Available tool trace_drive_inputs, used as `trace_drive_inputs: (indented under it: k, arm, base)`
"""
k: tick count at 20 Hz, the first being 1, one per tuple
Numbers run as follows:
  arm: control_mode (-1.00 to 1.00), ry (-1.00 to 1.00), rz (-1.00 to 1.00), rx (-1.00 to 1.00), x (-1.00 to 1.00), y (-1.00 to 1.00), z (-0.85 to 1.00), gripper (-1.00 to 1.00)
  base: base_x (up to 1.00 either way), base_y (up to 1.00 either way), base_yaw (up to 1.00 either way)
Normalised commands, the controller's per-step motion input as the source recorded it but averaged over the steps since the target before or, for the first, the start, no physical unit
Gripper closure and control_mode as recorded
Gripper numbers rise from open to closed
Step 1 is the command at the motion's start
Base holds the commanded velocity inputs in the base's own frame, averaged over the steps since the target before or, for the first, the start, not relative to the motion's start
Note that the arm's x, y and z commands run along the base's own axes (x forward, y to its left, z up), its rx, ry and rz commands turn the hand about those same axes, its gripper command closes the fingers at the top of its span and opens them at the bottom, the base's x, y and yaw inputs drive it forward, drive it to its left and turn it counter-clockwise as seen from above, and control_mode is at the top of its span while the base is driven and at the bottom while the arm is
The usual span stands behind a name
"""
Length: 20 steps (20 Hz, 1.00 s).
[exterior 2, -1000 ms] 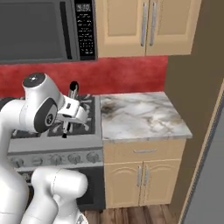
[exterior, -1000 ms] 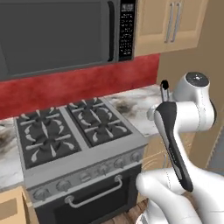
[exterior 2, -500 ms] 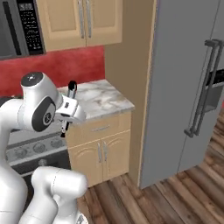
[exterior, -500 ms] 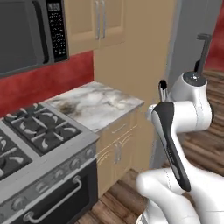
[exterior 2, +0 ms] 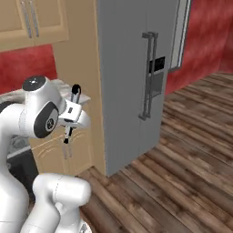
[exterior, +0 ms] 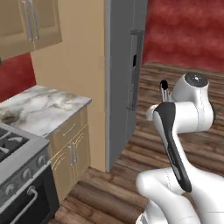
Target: Take the tongs from the drawer on the left and place them on the dining counter next to the tray containing the hot dog.
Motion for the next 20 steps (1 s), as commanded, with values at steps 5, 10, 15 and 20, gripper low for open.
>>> trace_drive_inputs:
  k: [5,10,15,20]
  arm:
    - [1.00,0.00,0.00,0.00,0.00,0.00,0.00,1.00]
    - [1.00,0.00,0.00,0.00,0.00,0.00,0.00,1.00]
    - [1.00,0.00,0.00,0.00,0.00,0.00,0.00,1.00]
    - [1.00,0.00,0.00,0.00,0.00,0.00,0.00,1.00]
  base:
    - [-0.01,-0.53,-0.45]
    - [0.00,-0.48,-0.41]
    - [0.03,-0.30,-0.33]
    - [0.35,-0.09,-0.26]
